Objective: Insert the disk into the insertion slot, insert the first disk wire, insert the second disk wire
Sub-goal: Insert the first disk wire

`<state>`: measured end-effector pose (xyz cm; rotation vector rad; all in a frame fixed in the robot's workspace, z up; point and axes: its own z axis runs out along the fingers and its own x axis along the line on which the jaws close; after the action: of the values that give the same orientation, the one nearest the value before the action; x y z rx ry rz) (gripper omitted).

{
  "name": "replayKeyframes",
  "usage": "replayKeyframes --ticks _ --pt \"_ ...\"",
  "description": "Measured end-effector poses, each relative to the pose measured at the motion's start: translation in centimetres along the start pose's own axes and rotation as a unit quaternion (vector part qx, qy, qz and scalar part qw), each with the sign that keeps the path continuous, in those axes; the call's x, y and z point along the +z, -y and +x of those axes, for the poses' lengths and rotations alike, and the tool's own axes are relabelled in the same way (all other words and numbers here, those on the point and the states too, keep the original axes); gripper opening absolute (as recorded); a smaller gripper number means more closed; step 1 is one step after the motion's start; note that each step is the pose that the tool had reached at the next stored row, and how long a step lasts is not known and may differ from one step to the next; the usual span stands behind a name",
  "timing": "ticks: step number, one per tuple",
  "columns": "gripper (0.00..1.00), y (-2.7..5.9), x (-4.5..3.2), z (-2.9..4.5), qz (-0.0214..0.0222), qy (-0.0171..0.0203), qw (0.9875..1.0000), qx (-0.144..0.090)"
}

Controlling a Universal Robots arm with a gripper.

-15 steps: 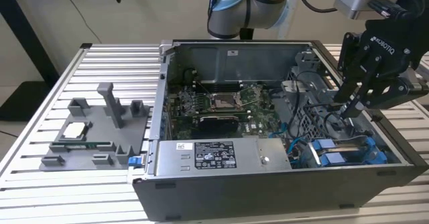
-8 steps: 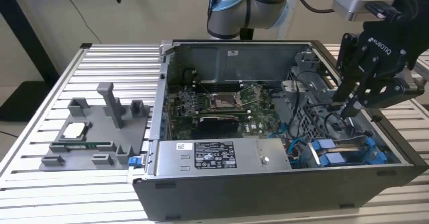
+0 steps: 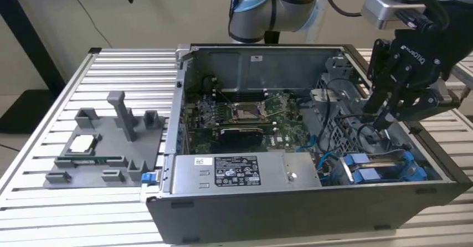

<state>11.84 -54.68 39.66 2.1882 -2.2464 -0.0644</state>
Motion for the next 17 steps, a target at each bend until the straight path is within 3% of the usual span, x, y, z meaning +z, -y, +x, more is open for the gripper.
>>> replayKeyframes --ticks 6,17 --pt "0.40 0.01 0.41 -0.20 0.0008 0.0060 1.0000 0.000" --pt "0.40 0.02 0.65 -0.20 0.0010 0.0080 1.0000 0.000"
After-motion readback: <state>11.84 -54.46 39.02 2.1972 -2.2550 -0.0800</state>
